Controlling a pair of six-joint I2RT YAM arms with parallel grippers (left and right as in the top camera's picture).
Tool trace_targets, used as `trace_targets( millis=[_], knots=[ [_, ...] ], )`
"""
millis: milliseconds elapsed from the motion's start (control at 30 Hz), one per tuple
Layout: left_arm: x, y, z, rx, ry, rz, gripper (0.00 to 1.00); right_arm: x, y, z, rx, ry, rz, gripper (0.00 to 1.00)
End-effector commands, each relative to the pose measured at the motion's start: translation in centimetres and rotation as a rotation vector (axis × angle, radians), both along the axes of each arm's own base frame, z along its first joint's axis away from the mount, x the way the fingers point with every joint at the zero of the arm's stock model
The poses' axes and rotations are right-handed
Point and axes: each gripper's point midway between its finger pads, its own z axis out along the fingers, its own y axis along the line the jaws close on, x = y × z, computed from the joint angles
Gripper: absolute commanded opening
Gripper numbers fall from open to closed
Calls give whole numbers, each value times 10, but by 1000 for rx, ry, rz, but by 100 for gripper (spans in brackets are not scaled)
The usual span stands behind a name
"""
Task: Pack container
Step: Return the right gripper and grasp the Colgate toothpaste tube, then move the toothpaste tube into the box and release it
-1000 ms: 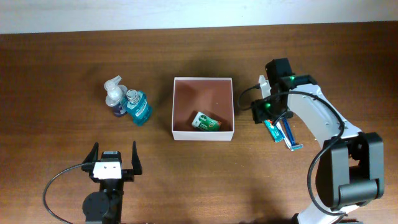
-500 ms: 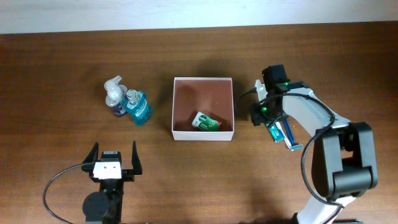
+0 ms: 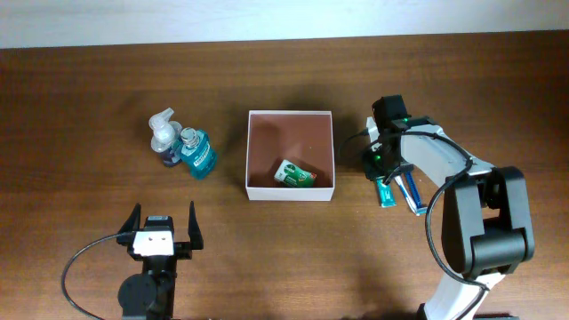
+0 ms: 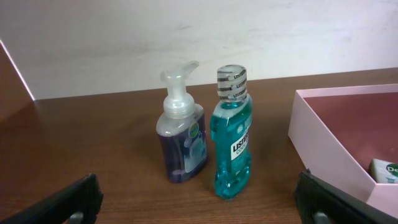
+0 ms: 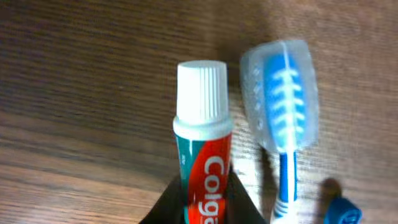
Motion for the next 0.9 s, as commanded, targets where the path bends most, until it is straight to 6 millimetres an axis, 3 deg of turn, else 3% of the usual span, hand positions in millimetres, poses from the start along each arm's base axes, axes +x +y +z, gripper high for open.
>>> trace_targets(
  millis=[0,233,300,433,533,667,867],
  knots=[
    [0,-1,-2,11,1,-9,99,-14,-2,-7,-19,88,-15,7],
    [0,-1,-2,11,1,-9,99,1,12,47,51,76,-24,4],
    [0,-1,-2,11,1,-9,99,12,22,86,100,28,-13,4],
    [0,-1,-2,11,1,-9,99,19,41,135,135,-52,80,4],
    [0,-1,-2,11,1,-9,99,17,73,165,168,-123,236,5],
    [0,-1,-2,11,1,-9,99,6,126,175,167,-173,469,5],
    [0,-1,-2,11,1,-9,99,-7,193,166,142,-224,711,5]
  ],
)
